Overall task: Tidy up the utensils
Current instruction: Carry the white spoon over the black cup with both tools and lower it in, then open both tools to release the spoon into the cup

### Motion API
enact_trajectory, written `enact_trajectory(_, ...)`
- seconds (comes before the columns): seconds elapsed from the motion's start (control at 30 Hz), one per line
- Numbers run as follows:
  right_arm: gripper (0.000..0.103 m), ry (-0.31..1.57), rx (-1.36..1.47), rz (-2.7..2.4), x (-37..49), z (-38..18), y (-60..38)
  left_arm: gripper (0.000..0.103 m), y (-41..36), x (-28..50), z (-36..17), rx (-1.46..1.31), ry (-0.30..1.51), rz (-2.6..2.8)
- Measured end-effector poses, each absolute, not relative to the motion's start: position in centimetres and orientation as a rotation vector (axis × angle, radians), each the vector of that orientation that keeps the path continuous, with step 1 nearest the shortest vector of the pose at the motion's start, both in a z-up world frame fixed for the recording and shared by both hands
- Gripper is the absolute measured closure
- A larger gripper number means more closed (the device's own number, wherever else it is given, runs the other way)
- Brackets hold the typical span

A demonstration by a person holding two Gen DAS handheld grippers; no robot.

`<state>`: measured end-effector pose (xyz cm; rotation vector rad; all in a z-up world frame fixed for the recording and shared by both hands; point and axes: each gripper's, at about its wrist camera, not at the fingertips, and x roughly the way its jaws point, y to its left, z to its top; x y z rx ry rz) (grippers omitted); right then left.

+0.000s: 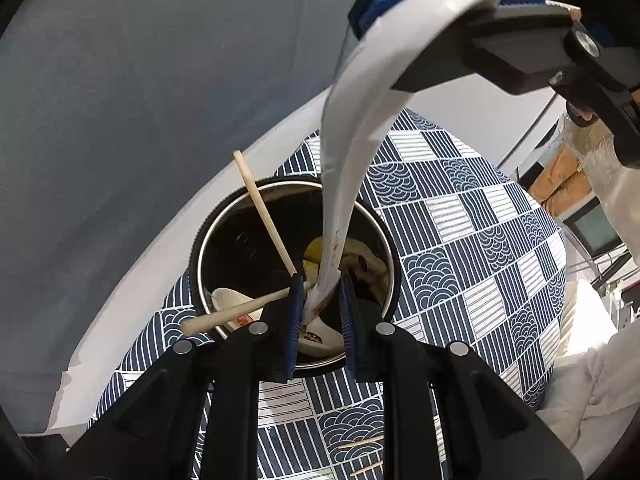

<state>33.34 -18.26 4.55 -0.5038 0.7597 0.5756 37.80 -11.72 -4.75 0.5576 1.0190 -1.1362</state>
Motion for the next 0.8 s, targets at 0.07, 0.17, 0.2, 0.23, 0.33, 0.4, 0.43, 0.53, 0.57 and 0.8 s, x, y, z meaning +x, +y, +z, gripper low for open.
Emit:
enact_trajectory(0.07, 0.095, 0.770, -0.503, 0.577, 33.5, 4.2, -18.2, 0.084, -11.9, 38.0, -5.1, 0.558, 1.035, -1.139)
enact_trajectory(0.17, 0.095, 0.778, -0.499, 0.577, 33.6, 3.8, -18.3, 0.084, -12.0, 38.0, -5.4, 0.563, 1.038, -1.139)
enact_trajectory(0.2, 0.095, 0.779, -0.491, 0.578, 33.7, 3.8, -18.4, 0.084, -12.1, 38.0, -5.4, 0.565, 1.039, -1.141)
enact_trajectory(0.23, 0.095, 0.781, -0.486, 0.579, 33.8, 3.7, -18.5, 0.084, -12.2, 38.0, -5.5, 0.570, 1.040, -1.141)
enact_trajectory(0.33, 0.095, 0.788, -0.488, 0.578, 34.0, 3.5, -18.6, 0.084, -12.6, 38.0, -5.6, 0.589, 1.042, -1.140)
enact_trajectory(0.4, 0.095, 0.790, -0.489, 0.579, 34.0, 3.5, -18.6, 0.084, -12.7, 38.1, -5.6, 0.584, 1.051, -1.144)
enact_trajectory(0.43, 0.095, 0.790, -0.491, 0.578, 34.0, 3.5, -18.6, 0.083, -12.7, 38.1, -5.7, 0.586, 1.049, -1.143)
enact_trajectory(0.53, 0.095, 0.803, -0.507, 0.572, 34.2, 3.1, -18.5, 0.079, -12.5, 37.9, -5.4, 0.586, 1.023, -1.127)
enact_trajectory(0.57, 0.095, 0.808, -0.505, 0.574, 34.2, 2.9, -18.5, 0.077, -12.3, 37.9, -5.3, 0.578, 1.018, -1.128)
enact_trajectory(0.8, 0.052, 0.768, -0.478, 0.527, 33.2, 3.4, -19.4, 0.034, -10.4, 37.1, -2.5, 0.520, 0.920, -1.075)
